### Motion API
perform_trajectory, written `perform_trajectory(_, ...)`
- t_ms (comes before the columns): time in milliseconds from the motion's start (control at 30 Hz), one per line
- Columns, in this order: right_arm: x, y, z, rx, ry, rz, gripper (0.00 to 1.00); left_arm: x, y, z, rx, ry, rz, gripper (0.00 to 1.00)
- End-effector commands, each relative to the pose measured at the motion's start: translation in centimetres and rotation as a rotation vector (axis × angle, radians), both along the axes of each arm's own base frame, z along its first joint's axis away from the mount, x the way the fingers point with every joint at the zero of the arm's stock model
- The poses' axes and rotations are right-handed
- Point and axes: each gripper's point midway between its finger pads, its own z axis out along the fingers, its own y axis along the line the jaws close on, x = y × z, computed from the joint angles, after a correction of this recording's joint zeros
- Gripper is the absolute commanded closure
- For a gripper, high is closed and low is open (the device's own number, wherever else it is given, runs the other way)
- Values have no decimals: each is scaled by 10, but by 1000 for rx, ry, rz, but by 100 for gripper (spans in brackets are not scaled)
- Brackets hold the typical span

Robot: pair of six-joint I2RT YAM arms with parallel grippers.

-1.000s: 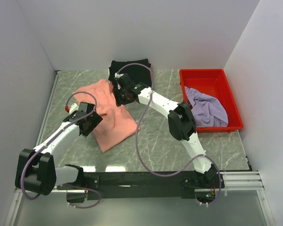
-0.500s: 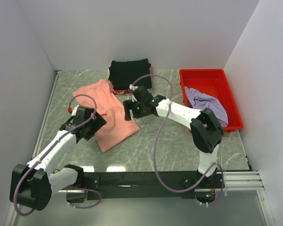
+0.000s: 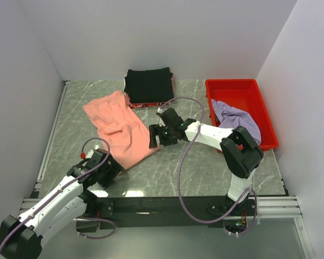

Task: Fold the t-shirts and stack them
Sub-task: Fold the tshirt

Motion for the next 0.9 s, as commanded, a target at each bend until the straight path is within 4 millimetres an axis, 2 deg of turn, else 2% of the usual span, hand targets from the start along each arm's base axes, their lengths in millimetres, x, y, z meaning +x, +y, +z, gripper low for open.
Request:
perform_trajectory(0,6,7,24,76,-41,-1,13,-2,5,-5,-8,17,81,22)
perform_trajectory(33,6,6,22,74,-38,-6,14,-1,9,-6,10,17,97,27)
perform_trajectory(200,1,-2,13,57,-17,-17,18,1,21,-8,88,41,144,38)
perform_trajectory(467,-3,-6,1,54,19,-22,23,16,13,-17,114,52,100,60)
perform_trajectory(700,2,-4,-4,67,35,-27,34,14,13,-26,140,93,93,75)
perform_trajectory(800,4,-3,-8,67,45,-26,38,12,18,-26,158,100,108,84)
perform_trajectory(867,5,-1,-11,65,55,-26,39,12,18,-25,153,93,108,93)
